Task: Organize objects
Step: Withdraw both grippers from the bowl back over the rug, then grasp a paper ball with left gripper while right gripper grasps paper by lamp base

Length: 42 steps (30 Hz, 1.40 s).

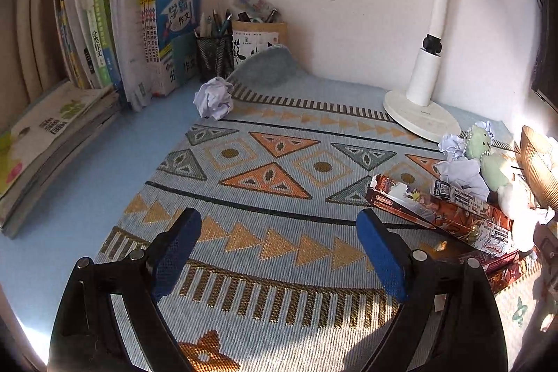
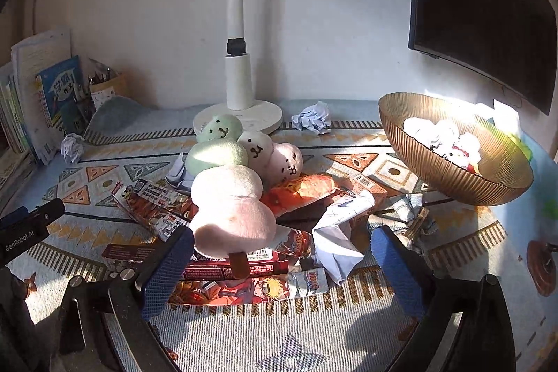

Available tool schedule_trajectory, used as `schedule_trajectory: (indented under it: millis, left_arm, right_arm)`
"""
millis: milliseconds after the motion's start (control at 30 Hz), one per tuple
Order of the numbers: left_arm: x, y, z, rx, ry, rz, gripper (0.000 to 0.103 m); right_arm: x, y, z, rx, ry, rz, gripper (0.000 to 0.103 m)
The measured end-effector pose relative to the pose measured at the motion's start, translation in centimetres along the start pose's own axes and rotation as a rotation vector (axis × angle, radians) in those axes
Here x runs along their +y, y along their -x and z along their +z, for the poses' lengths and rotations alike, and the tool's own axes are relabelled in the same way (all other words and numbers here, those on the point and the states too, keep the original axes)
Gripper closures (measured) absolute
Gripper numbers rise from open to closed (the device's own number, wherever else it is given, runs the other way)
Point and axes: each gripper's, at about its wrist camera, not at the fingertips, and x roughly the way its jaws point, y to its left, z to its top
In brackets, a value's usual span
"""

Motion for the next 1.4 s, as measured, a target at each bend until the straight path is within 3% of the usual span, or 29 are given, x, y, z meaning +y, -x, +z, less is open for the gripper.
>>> schedule_trajectory:
  millis: [200, 300, 367, 467, 600, 700, 833, 867, 967, 1100, 1167, 1300, 1400]
  left_arm:
    - [0.4, -0.1, 0.0, 0.004, 0.019, 0.008, 0.013]
    - [0.6, -0.5, 0.6, 0.051, 0.001, -0.045, 0.013]
    - [1.4, -1.1, 2.2, 0.08, -0.018, -0.063, 0.013]
    - [4.1, -2.3, 6.0, 0.048, 0.0, -0.032, 0.012]
    - [8.0, -6.9, 10.1, 0.03, 0.057, 0.081, 0.009]
    - [9.4, -10.8, 11.5, 0.073, 0.086, 0.073, 0.009]
    - [8.6, -14.2, 11.9, 0.113, 0.051, 0.064, 0.011]
    - [8.3, -14.7, 11.9, 0.116, 0.038, 0.06, 0.018]
    - [8.0, -15.6, 11.6, 0.136, 0.032, 0.017, 0.061]
    - [8.3, -13.2, 11.3, 0.07, 0.053, -0.003, 0.061]
    - [7.7, -11.1, 11.4, 0.054, 0.045, -0.049, 0.061]
    - [4.0, -6.8, 10.5, 0.064, 0.0, -0.185, 0.061]
    - [0.4, -5.9, 8.6, 0.106, -0.022, -0.301, 0.06]
  right_arm:
    - [0.8, -0.7, -0.1, 0.046, 0.038, 0.008, 0.001]
    - [0.5, -1.1, -0.1, 0.067, 0.022, 0.022, 0.001]
    - [0.7, -1.2, -0.1, 0.074, 0.026, 0.023, 0.001]
    - [1.0, -1.4, -0.1, 0.091, 0.039, 0.017, 0.001]
    - [0.4, -1.4, 0.1, 0.098, 0.022, 0.068, 0.001]
    - [-0.7, -1.9, 0.3, 0.131, -0.03, 0.147, 0.001]
    - [-1.9, -1.9, 0.4, 0.126, -0.095, 0.171, 0.001]
    - [-2.0, -1.8, 0.4, 0.123, -0.1, 0.174, 0.001]
    - [-2.0, -1.6, 0.4, 0.12, -0.1, 0.18, 0.001]
    - [-3.2, -1.4, 1.4, 0.139, -0.152, 0.241, 0.001]
    - [-4.5, -1.4, 3.5, 0.142, -0.202, 0.265, 0.001]
    - [-6.7, -3.8, 9.1, 0.171, -0.263, 0.187, 0.001]
    - [-7.4, -8.3, 13.1, 0.27, -0.24, 0.133, 0.001]
